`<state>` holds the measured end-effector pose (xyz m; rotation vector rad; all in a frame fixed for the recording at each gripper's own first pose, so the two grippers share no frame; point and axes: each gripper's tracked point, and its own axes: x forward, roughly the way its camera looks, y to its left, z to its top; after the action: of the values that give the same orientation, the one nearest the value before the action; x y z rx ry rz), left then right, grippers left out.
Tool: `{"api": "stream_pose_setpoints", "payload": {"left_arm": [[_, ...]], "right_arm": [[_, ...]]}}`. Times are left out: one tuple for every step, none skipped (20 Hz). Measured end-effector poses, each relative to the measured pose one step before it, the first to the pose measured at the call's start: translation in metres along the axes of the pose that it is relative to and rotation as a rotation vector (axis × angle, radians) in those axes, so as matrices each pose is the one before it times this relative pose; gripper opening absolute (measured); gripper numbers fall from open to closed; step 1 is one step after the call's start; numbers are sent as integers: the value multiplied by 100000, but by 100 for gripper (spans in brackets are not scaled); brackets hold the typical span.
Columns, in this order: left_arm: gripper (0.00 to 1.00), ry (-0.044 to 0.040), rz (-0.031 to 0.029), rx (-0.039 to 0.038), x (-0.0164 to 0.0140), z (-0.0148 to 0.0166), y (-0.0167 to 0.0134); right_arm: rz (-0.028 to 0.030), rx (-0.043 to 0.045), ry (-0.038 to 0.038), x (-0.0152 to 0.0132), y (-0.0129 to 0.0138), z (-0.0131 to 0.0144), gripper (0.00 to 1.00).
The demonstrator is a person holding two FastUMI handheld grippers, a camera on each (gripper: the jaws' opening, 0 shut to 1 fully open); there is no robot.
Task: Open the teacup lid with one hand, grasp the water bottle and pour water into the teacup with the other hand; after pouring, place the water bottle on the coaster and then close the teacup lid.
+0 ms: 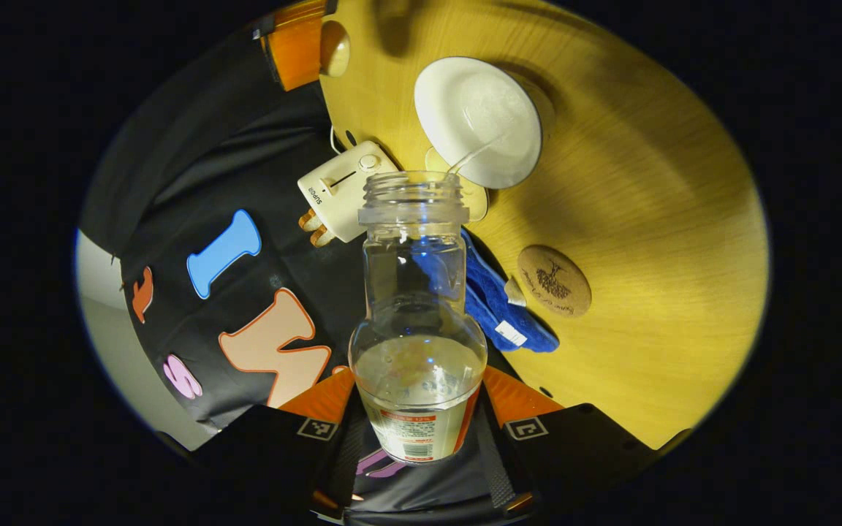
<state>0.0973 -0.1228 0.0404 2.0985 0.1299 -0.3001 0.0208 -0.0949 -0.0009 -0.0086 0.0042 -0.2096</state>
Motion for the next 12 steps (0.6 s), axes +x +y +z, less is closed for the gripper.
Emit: {"api": "stream_pose_setpoints", "payload": {"left_arm": [[67,-1650,-125,-5289,165,188,-333],[67,-2174,-173,-6833,315,408,-471],[67,-2244,-541,-9217,273,449,-923],[67,-1727,-676,-8049,14,211,-841],[67,-2126,184,-8881,118,338,-383],[65,-1960,1089,-8859,32,59,-167],[67,-2410,1451,-8480,72,154,-105],[67,-1498,1481,-8630,-51,-94,18],[67,-1482,1364,-8315,-7,-83,50],[67,-1109,1357,-8399,-195,-245,233],[67,-50,929,-9085,-100,-285,252],[66,-1789,1058,-10018,-270,-235,466]], "right_arm": [[-131,57,66,-36,-37,-82,33],[-12,27,-121,78,87,8,34],[-4,3,43,-48,-37,-3,33],[-17,28,-3,-16,-30,-10,33],[-7,-26,-9,-12,-17,15,33],[-94,-5,20,26,11,4,32],[-284,-51,25,34,-70,-11,32],[-114,19,-111,-7,-21,25,33],[-55,-14,27,11,3,-27,33],[-155,-6,7,-24,-24,-41,32],[-84,-27,-30,-75,-66,113,32],[-25,13,68,50,64,-80,33]]}}
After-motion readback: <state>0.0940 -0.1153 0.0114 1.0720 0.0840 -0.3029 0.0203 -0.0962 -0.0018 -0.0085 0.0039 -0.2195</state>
